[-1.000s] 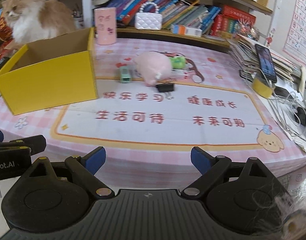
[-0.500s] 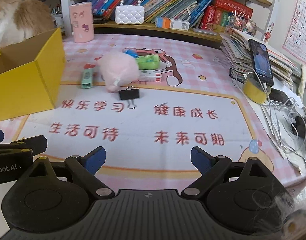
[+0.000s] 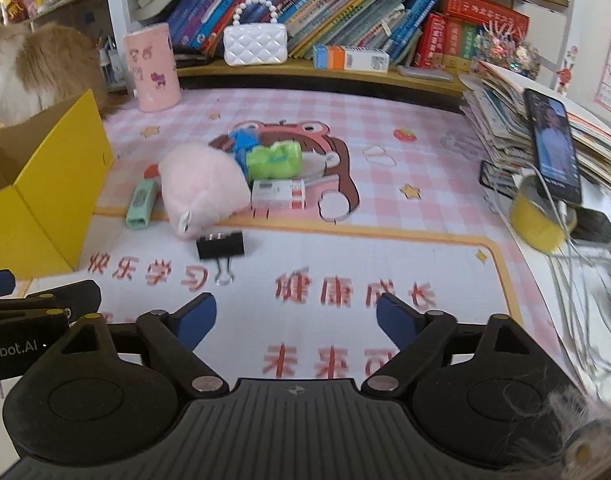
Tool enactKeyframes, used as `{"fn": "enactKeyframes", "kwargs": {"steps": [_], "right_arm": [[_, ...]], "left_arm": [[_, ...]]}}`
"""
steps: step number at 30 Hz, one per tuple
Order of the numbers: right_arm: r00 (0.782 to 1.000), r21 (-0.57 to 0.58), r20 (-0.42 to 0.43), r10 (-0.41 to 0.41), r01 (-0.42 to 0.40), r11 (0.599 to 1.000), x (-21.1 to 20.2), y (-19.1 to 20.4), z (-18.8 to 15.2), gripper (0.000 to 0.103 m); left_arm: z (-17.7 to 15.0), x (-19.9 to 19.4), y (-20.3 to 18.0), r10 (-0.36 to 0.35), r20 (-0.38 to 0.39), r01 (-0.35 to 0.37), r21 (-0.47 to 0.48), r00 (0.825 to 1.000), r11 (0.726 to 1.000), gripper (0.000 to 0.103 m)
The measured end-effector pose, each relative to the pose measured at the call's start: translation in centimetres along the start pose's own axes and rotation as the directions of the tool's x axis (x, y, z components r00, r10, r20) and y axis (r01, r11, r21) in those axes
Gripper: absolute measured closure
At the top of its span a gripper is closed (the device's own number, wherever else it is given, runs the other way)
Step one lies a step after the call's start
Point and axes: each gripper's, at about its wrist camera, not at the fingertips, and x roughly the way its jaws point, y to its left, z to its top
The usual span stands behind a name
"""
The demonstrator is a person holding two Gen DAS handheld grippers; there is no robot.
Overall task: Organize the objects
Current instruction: 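Move both tools back toward the remaining toys, right tool toward the black binder clip, then grasp the black binder clip with right tool while left tool grasps the pink plush pig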
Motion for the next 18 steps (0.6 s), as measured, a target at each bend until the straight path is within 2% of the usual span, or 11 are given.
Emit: {"fn": "enactKeyframes", "kwargs": {"steps": [9, 13, 18], "right_arm": [[0.990, -0.104, 0.038, 0.134, -0.130, 0.986, 3.5, 0.0, 1.2, 0.043], [0.981, -0.122, 0.014, 0.195, -0.192, 0.974, 5.8, 1.0, 1.3, 0.043], [0.975, -0.163, 0.025, 0.222, -0.215, 0.963, 7.9, 2.8, 1.6, 0.043]], "left_arm": [[3.5, 0.1, -1.1, 0.033, 0.060, -0.029, -0.063, 0.998, 0.998, 0.011], [4.9, -0.5, -1.0, 0.071, 0.089, -0.065, -0.074, 0.993, 0.995, 0.011], [5.6, -1.6, -0.5, 0.120, 0.102, -0.111, -0.087, 0.988, 0.990, 0.011]]}}
